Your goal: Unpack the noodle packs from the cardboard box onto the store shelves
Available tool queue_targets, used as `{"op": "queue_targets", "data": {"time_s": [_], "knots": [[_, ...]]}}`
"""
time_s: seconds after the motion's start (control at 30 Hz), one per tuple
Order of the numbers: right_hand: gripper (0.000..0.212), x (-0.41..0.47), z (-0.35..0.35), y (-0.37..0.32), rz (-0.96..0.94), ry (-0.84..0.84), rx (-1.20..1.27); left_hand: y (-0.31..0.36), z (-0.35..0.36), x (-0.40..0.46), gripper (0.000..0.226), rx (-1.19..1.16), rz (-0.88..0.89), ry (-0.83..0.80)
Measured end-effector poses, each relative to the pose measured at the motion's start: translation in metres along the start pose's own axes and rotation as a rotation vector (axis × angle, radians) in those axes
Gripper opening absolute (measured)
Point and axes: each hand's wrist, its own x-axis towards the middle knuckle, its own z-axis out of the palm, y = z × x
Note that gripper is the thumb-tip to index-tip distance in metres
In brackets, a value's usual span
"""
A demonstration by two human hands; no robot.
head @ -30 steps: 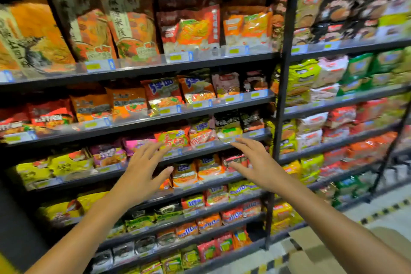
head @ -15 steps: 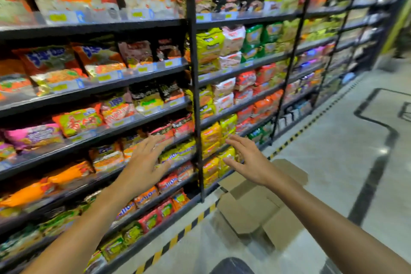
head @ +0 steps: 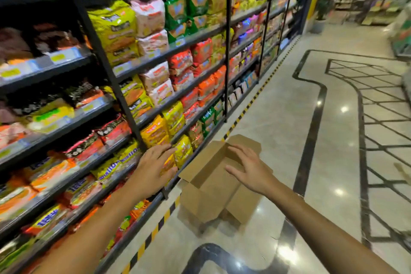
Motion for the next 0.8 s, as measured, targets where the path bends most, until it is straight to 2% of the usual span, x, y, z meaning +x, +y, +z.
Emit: {"op": "queue_targets", "data": {"time_s": [0.23,0.37,0.5,0.57,0.7,0.8], "knots": [[0.069,0.026,0.025,0.062,0.173,-0.004,0.011,-0.022,0.059,0.081,0.066,-0.051,0.051,-0.132],[0.073,0.055,0.051,0.083,0.291,-0.017,0.036,-0.068,0.102,0.129,0.079,-0.096,0.095,-0.192],[0.075,0.091,0.082,0.094,0.434,-0.026,0.046,-0.117,0.147,0.177,0.070,-0.190,0.076,-0.238],[0.080,0.107,0.100,0.100,0.520,-0.022,0.086,-0.139,0.167,0.198,0.072,-0.258,0.067,-0.267],[0.087,0.130,0.140,0.119,0.665,0.007,0.139,-0.179,0.207,0.240,0.074,-0.247,0.120,-0.359],[0.087,0.140,0.162,0.138,0.745,0.026,0.148,-0.196,0.237,0.268,0.075,-0.264,0.088,-0.450]]}}
